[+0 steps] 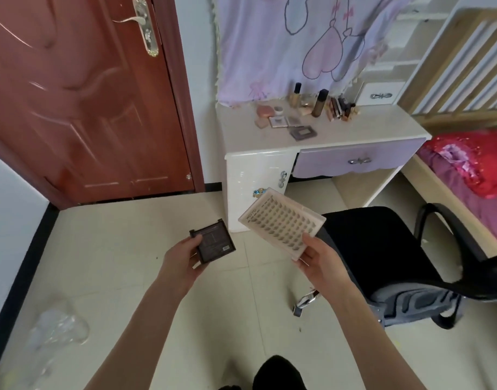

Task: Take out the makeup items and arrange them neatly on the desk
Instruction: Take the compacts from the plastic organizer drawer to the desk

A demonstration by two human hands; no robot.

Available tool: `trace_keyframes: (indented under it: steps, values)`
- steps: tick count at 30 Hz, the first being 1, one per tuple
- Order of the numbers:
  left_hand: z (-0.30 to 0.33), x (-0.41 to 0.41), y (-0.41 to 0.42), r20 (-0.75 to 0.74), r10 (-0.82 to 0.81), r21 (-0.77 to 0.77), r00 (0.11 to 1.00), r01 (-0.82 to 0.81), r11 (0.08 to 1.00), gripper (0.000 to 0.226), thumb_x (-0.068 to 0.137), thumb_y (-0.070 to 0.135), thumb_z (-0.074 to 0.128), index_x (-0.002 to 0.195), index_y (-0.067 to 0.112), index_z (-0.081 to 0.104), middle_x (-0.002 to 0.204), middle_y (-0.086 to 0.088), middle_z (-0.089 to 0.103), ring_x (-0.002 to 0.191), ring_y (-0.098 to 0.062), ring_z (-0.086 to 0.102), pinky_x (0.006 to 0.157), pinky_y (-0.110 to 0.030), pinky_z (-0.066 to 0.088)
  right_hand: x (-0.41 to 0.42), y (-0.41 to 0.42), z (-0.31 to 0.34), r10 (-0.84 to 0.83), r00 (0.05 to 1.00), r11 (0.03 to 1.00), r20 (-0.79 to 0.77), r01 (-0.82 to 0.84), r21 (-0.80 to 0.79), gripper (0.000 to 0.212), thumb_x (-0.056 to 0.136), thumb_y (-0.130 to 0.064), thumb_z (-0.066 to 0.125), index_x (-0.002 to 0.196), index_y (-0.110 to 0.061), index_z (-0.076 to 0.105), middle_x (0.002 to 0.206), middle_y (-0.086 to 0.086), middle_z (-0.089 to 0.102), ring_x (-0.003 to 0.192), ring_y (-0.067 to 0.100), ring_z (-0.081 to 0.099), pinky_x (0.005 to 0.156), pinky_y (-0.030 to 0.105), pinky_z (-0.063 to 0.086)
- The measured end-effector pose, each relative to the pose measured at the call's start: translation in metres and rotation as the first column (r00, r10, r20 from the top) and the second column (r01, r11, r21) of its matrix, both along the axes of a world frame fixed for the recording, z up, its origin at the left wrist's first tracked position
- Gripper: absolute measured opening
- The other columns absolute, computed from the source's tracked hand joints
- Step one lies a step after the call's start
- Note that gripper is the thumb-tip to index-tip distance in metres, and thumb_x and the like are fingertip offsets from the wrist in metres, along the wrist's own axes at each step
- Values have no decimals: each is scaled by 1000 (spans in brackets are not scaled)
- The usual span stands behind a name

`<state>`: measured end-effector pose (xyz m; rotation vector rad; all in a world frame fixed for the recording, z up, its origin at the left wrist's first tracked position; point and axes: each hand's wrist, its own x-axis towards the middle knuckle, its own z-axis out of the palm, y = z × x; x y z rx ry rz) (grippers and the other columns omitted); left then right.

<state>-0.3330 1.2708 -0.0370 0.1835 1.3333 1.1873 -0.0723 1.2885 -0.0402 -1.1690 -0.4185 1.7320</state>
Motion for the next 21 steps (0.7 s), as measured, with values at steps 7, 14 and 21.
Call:
trace_keyframes:
  steps: [7, 14, 21]
  values:
    - [-19, 12, 123, 21, -5, -81, 1000, 7, 997, 12, 90, 12, 55, 99, 11, 62, 94, -7, 66, 85, -17, 60, 67, -30, 47, 12, 128, -19, -49, 999, 995, 10, 49, -83, 16, 90, -14, 57, 103, -7, 61, 90, 8, 73, 74, 17, 70, 54, 23, 53]
    - [-23, 45, 264, 22, 4, -90, 1000, -2, 996, 14, 91, 12, 54, 104, 11, 60, 91, -7, 65, 81, -16, 59, 66, -30, 45, 34, 276, -25, 23, 999, 992, 48, -17, -125, 12, 92, -13, 52, 101, -10, 60, 85, 6, 72, 77, 18, 66, 55, 23, 53]
    - [-24, 60, 361, 21, 45, -96, 999, -43, 994, 15, 91, 11, 53, 105, 10, 59, 91, -7, 64, 80, -17, 58, 65, -29, 45, 44, 389, -31, 88, 989, 980, 118, -65, -187, 9, 92, -9, 51, 93, -10, 60, 75, 3, 74, 73, 17, 67, 57, 25, 52]
